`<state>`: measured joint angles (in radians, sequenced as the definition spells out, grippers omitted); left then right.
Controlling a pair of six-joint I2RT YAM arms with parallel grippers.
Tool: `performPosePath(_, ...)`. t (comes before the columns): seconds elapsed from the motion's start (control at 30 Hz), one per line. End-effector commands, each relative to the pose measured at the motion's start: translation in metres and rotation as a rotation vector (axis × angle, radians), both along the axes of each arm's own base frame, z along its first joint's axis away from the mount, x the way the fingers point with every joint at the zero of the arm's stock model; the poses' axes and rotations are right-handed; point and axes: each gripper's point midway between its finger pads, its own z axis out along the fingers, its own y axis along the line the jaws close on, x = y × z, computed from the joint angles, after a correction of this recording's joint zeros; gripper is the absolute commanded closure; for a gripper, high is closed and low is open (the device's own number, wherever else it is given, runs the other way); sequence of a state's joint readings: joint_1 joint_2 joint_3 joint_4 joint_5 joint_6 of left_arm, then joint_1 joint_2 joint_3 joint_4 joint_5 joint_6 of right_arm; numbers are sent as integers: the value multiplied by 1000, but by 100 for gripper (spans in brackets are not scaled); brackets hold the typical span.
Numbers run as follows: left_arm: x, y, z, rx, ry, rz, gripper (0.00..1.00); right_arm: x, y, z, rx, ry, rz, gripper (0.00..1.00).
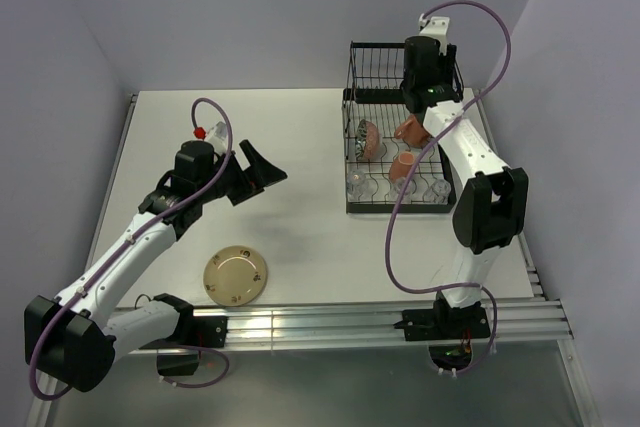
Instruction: Load the mixed dishes into the dish rack
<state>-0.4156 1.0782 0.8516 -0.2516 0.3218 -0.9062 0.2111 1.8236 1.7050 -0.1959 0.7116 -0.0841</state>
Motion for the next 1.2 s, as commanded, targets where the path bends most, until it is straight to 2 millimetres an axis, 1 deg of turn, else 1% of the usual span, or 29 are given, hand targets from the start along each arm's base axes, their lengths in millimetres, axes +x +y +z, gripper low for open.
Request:
performPosePath(0.0, 0, -3, 8, -14, -43, -21, 1, -11, -2, 21, 21, -56, -12, 37)
performPosePath(0.03, 0, -3, 7, -15, -43, -23, 1, -11, -1, 22, 21, -59, -10, 37)
performPosePath(0.07, -1, -3, 8, -18, -45, -23, 1, -12, -2, 23, 17, -62, -15, 34)
performPosePath(0.17, -1, -2, 9, -14, -49, -19, 1, -17, 1, 28, 22, -82, -6, 30)
performPosePath(0.3, -1, 0, 7, -7, -45, -8, 1, -21, 4, 33, 44, -98, 12, 25)
performPosePath(0.33, -1, 0, 7, -8, -44, -7, 1, -23, 4, 35, 47, -101, 12, 23)
performPosePath(0.37, -2, 0, 6, -7, -41, -9, 1, -23, 4, 37, 49, -104, 16, 17)
performPosePath(0.47, -3, 2, 4, -3, -42, -4, 1, -27, 3, 40, 50, -106, 3, 8)
performPosePath(0.6, -3, 4, -1, 11, -35, 5, 1, -33, 0, 45, 47, -117, -19, 2)
performPosePath(0.63, -3, 6, -5, 25, -23, 16, 1, -38, -1, 47, 49, -121, -27, 0)
performPosePath(0.73, -1, 12, -14, 51, 8, 55, 1, -50, -4, 52, 52, -138, -51, 0)
performPosePath(0.77, -1, 15, -16, 59, 17, 68, 1, -60, -4, 64, 59, -167, -54, 0)
performPosePath(0.83, -3, 20, -22, 90, 44, 86, 1, -74, 0, 71, 67, -183, -65, 0)
performPosePath(0.87, -1, 25, -25, 116, 45, 110, 1, -86, 0, 86, 80, -213, -60, 0)
performPosePath(0.9, 0, 30, -29, 143, 53, 127, 1, -94, 13, 86, 106, -209, -39, 0)
performPosePath(0.93, 1, 35, -30, 166, 61, 148, 1, -103, 18, 90, 112, -210, -33, 0)
performPosePath(0.97, -2, 45, -40, 213, 98, 187, 1, -115, 24, 102, 133, -229, -12, 0)
performPosePath(1.0, -4, 49, -44, 230, 113, 202, 1, -125, 44, 99, 153, -201, 35, 0)
performPosePath(1.03, -8, 54, -53, 234, 149, 231, 1, -134, 52, 101, 169, -197, 56, 0)
performPosePath(1.07, -13, 58, -62, 245, 186, 250, 1, -148, 59, 108, 195, -212, 84, 0)
performPosePath(1.1, -17, 63, -70, 255, 219, 280, 1, -157, 68, 103, 222, -197, 115, 0)
performPosePath(1.13, -24, 66, -83, 241, 287, 320, 1, -167, 88, 101, 246, -184, 178, 0)
performPosePath(1.17, -34, 69, -94, 253, 348, 336, 1, -179, 94, 102, 302, -202, 188, 0)
